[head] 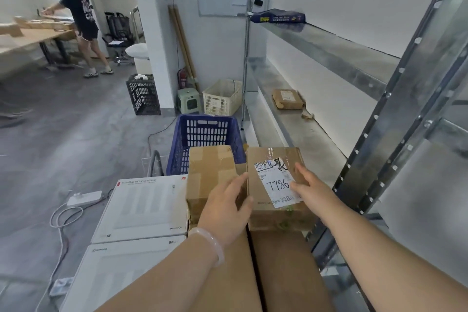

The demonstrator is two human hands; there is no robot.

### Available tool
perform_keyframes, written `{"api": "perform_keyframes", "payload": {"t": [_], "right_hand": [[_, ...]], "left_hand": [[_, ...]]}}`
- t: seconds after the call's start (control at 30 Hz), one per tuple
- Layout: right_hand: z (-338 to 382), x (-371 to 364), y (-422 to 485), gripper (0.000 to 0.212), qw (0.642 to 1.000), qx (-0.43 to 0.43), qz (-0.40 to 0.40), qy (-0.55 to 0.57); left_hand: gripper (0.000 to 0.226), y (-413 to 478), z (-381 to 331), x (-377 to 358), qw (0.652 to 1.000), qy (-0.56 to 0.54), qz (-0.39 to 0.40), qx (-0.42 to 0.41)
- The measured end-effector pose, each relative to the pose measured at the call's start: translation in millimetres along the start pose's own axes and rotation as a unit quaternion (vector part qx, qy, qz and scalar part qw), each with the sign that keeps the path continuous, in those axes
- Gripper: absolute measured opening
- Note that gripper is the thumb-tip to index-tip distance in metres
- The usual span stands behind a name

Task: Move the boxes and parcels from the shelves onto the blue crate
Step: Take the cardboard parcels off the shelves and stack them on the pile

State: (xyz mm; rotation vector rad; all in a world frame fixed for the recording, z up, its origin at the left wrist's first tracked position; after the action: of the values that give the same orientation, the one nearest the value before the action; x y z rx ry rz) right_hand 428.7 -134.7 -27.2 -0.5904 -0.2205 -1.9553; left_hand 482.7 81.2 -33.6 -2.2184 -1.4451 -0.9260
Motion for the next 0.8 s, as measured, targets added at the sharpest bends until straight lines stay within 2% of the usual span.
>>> {"api": "perform_keyframes", "payload": {"t": [0.1,0.27,0.37,0.57,0.8], "right_hand": [[-2,-8,25,0.063,1.0,0.001,0.029,-0.006],[-7,-16,64,0.064,0.998,-0.006,0.063,-0.016],[-11,-18,81,0.063,0.997,-0.006,0.072,-0.034],[-16,-27,99,0.063,0.996,-0.005,0.092,-0.014],[-21,-29,105,0.063,0.993,0.01,0.112,-0.036]], "left_hand": [[0.051,15,7,10,0.99,0.132,-0.05,-0.012],[0.056,36,21,0,0.964,0.264,0.024,0.032],[0.056,44,28,-6,0.957,0.284,0.048,0.039],[0.051,46,31,-7,0.957,0.289,0.008,0.027],[0.051,49,32,-11,0.958,0.285,-0.003,0.031]]}}
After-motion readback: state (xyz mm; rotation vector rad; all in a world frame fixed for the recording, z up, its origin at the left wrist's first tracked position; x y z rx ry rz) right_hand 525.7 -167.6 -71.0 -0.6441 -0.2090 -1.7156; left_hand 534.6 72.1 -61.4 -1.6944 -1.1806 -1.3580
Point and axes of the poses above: each hand's wrist, its own y-axis towards the middle knuckle, its own x-axis out of the back of the hand, z = x × y, the point moved 2 cm from there along y, towards the middle knuckle, and after that the axes turned 8 degrees about x, right-handed, at the moved point
